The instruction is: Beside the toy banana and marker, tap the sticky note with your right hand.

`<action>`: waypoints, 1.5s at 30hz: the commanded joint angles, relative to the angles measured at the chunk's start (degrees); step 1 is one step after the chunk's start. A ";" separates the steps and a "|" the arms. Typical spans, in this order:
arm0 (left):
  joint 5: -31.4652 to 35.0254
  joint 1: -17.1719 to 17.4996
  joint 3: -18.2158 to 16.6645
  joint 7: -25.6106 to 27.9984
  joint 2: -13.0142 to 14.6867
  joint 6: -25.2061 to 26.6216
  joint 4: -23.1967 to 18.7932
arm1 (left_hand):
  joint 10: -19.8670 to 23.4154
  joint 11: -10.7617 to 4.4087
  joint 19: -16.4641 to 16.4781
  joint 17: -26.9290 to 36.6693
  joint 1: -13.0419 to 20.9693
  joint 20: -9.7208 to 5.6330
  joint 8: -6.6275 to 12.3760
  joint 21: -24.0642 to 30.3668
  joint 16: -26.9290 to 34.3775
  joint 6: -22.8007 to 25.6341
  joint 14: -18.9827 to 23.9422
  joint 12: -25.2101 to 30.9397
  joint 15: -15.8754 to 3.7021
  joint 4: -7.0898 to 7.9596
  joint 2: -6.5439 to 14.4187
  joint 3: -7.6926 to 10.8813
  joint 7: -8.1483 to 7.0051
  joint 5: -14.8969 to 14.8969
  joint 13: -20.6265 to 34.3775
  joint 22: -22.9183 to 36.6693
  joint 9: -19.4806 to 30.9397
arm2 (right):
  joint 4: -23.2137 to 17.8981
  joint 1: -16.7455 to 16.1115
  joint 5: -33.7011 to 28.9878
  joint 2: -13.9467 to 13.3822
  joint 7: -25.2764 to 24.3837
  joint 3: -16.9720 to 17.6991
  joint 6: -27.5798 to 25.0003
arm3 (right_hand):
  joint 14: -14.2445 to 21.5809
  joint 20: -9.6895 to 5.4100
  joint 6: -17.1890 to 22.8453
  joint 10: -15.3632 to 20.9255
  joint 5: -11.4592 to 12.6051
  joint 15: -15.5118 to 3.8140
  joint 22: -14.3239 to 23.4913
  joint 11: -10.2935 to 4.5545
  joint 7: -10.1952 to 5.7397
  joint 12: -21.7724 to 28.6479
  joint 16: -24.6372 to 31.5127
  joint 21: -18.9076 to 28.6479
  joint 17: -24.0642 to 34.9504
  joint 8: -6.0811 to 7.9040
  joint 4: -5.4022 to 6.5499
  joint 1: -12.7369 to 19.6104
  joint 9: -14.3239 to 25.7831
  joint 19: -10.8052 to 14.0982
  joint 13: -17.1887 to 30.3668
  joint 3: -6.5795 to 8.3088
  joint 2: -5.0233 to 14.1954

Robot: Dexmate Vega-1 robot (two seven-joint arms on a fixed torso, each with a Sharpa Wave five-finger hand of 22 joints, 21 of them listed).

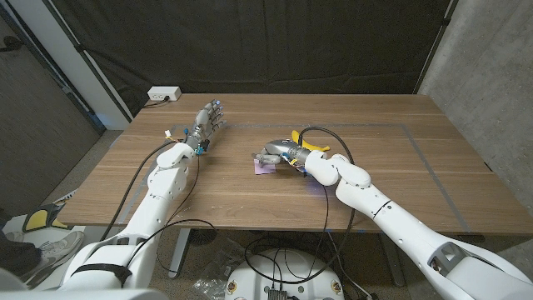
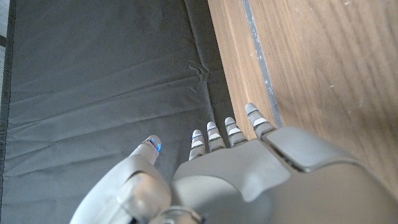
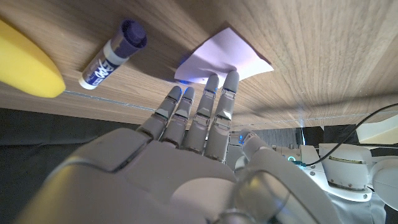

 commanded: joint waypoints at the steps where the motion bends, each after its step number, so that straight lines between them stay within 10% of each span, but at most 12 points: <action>1: -0.02 -0.01 -0.35 -0.26 -0.09 -0.03 0.22 | -0.18 0.00 0.12 -0.02 -0.08 0.00 0.15 -0.17 0.21 -0.34 -0.07 0.22 -0.11 0.07 -0.14 -0.07 -0.26 0.33 0.16 0.17 0.14 | -0.65 -0.98 0.45 -0.75 -2.32 1.28 1.52 | 0.23 0.04 -1.69 -1.03 -0.17 -2.60 0.14 2.23 -0.46 -1.81 -0.40 0.33 0.46 -1.63 -0.32 1.04 0.21 0.50 0.10 0.84 0.57; 6: 0.05 0.12 -0.33 -0.34 -0.02 0.04 0.05 | -0.16 0.03 0.10 -0.02 -0.12 0.02 0.16 -0.18 0.22 -0.36 -0.05 0.23 -0.14 0.08 -0.13 -0.10 -0.26 0.34 0.16 0.16 0.14 | -0.42 -2.14 -0.15 -0.60 -6.73 1.80 2.30 | -0.21 0.20 -8.52 -6.42 -0.41 -2.51 0.26 0.91 -3.07 -4.82 -0.08 0.44 0.98 -4.35 -2.40 3.58 0.39 0.14 0.21 2.07 1.34; 13: -0.02 0.65 -0.38 -0.25 0.01 0.21 -0.67 | -0.18 -0.09 0.11 -0.02 -0.17 0.03 0.17 -0.19 0.22 -0.37 -0.06 0.23 -0.06 0.08 -0.12 -0.13 -0.25 0.35 0.16 0.16 0.14 | -0.22 -3.62 -1.44 -0.30 -13.35 2.58 2.98 | 0.80 0.42 -9.29 -6.58 -0.51 -2.40 0.35 0.98 -2.90 -5.13 0.49 0.78 1.11 -3.88 -3.80 5.33 0.48 0.44 0.28 2.83 1.33; 23: -0.20 1.55 -0.40 0.13 0.08 0.50 -2.13 | -0.24 0.08 0.12 -0.02 -0.22 0.04 0.18 -0.20 0.23 -0.39 -0.03 0.22 0.00 0.07 -0.10 -0.17 -0.23 0.38 0.16 0.16 0.14 | -1.77 -4.81 -2.88 -0.50 -15.09 3.23 1.09 | 4.38 0.65 -4.71 -0.85 -0.74 -2.58 0.53 2.21 -1.57 -3.53 0.76 1.82 0.88 -2.26 -2.98 4.60 0.54 1.87 0.35 3.29 0.23; 34: -0.40 3.01 -0.36 0.96 0.33 1.19 -4.55 | -0.22 0.01 0.12 -0.03 -0.27 0.05 0.20 -0.21 0.22 -0.39 -0.06 0.24 -0.07 0.05 -0.09 -0.21 -0.26 0.40 0.16 0.16 0.14 | -2.41 -4.20 -2.23 -0.89 -8.82 2.41 0.23 | 2.94 -0.17 -1.51 1.01 -0.80 -3.82 0.55 -0.49 -2.32 -3.39 0.03 1.96 1.28 -1.68 -3.00 4.64 0.50 1.46 0.31 3.40 0.79; 45: -0.62 3.63 -0.28 1.41 0.65 1.56 -5.51 | -0.22 -0.05 0.12 -0.03 -0.30 0.04 0.23 -0.23 0.23 -0.34 -0.04 0.25 -0.06 0.04 -0.08 -0.24 -0.32 0.42 0.16 0.15 0.13 | -0.58 -2.37 -1.93 -0.08 -2.67 1.16 -2.15 | -5.33 -0.56 -7.76 -5.38 -1.04 -2.78 0.53 -0.81 -2.20 -6.49 -0.59 0.92 2.11 -4.26 -1.52 3.57 0.42 -2.63 0.27 1.78 0.95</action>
